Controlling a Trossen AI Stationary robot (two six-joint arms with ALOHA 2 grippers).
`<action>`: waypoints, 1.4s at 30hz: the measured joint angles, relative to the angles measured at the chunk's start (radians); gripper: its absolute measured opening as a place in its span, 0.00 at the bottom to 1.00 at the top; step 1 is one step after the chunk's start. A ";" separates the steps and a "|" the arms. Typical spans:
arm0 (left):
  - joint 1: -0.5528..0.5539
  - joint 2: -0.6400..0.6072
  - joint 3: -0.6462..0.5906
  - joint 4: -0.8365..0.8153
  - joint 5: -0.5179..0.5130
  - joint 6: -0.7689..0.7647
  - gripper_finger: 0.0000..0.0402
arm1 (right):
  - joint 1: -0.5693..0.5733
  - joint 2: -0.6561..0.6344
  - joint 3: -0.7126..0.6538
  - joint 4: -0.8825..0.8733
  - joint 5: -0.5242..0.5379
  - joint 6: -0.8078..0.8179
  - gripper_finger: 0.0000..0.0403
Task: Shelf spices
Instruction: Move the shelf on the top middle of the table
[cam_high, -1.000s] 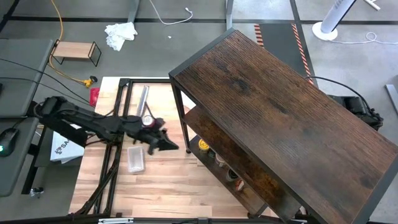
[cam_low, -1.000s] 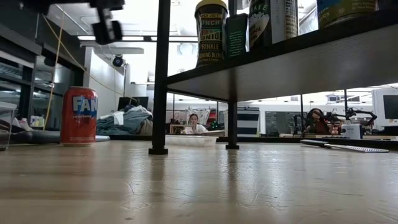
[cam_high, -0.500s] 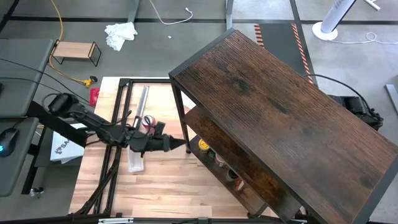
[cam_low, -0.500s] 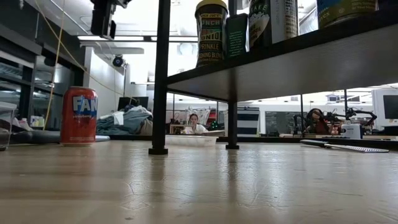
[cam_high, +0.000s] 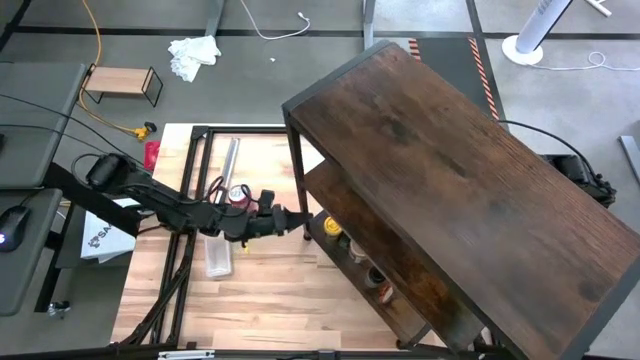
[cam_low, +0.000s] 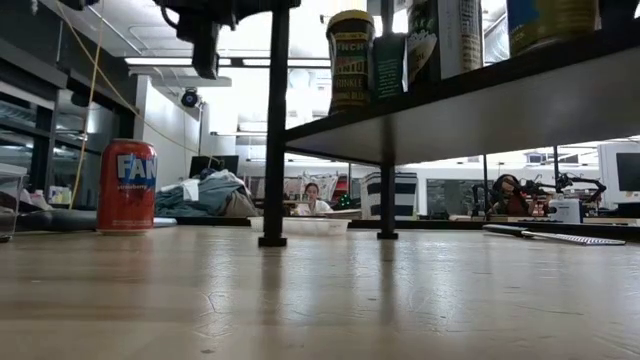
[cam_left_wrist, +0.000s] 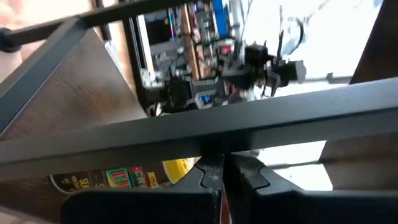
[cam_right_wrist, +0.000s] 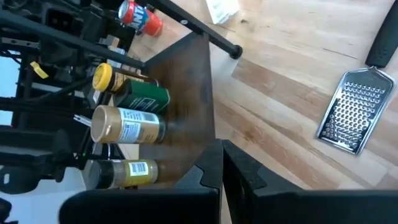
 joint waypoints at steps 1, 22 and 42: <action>0.005 0.010 0.000 0.014 -0.011 -0.006 0.00 | 0.000 0.001 0.000 0.002 0.004 0.011 0.00; 0.186 -0.048 0.000 -0.004 -0.079 0.181 0.00 | 0.000 0.046 0.000 -0.052 -0.463 0.114 0.00; 0.266 -0.278 0.000 -0.237 -0.020 0.361 0.00 | 0.500 0.261 0.000 0.302 -0.677 0.385 0.00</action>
